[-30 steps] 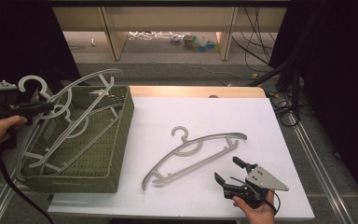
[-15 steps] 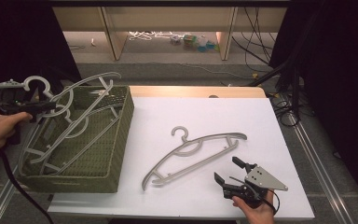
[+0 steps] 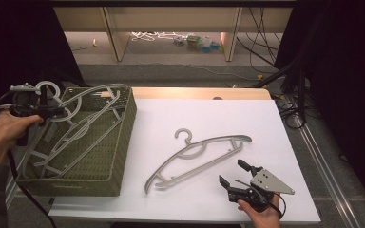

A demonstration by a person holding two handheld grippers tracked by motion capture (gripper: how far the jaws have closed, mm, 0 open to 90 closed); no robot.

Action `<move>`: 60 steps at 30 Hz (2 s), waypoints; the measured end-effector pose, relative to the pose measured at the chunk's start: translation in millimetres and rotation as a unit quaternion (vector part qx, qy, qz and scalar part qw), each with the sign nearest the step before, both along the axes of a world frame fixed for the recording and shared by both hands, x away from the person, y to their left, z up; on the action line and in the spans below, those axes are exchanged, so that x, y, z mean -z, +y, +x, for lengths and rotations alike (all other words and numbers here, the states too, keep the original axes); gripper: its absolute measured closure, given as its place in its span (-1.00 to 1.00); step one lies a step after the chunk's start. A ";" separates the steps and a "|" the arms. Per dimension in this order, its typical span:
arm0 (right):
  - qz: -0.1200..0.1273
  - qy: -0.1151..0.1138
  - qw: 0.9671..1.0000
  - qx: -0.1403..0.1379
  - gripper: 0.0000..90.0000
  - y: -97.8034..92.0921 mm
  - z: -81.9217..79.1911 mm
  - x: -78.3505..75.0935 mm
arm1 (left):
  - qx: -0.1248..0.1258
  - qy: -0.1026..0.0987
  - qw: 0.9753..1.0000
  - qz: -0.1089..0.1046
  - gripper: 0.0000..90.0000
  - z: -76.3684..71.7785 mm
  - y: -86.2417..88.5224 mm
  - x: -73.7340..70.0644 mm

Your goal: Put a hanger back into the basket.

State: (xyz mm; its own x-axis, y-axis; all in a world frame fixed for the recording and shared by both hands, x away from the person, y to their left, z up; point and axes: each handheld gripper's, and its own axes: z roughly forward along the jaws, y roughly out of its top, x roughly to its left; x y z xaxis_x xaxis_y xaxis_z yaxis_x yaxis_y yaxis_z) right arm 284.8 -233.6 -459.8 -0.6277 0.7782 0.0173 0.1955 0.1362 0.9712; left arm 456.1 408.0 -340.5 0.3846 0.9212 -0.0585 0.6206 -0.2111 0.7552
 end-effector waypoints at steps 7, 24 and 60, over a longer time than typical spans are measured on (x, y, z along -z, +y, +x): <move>0.001 0.000 1.000 -0.001 -0.63 0.4 -0.1 -0.1 | 0.027 0.027 0.999 0.023 0.78 3.8 1.1 11.3; 0.000 0.000 1.000 -0.001 -0.63 0.5 -0.3 -0.1 | 0.012 0.065 0.998 0.012 0.73 14.8 -10.5 42.5; -0.001 0.004 1.000 -0.005 -0.64 1.5 0.0 -0.9 | 0.037 -0.031 0.991 -0.125 -0.44 -74.6 -53.5 -17.2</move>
State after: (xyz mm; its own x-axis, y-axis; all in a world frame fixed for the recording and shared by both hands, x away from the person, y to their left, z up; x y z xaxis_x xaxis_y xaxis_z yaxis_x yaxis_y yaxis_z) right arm 284.8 -232.1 -458.9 -0.6354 0.7719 0.0203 0.2024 0.1411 0.9691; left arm 381.5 354.5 -323.3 0.4609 0.8500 -0.2551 0.5617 -0.0569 0.8254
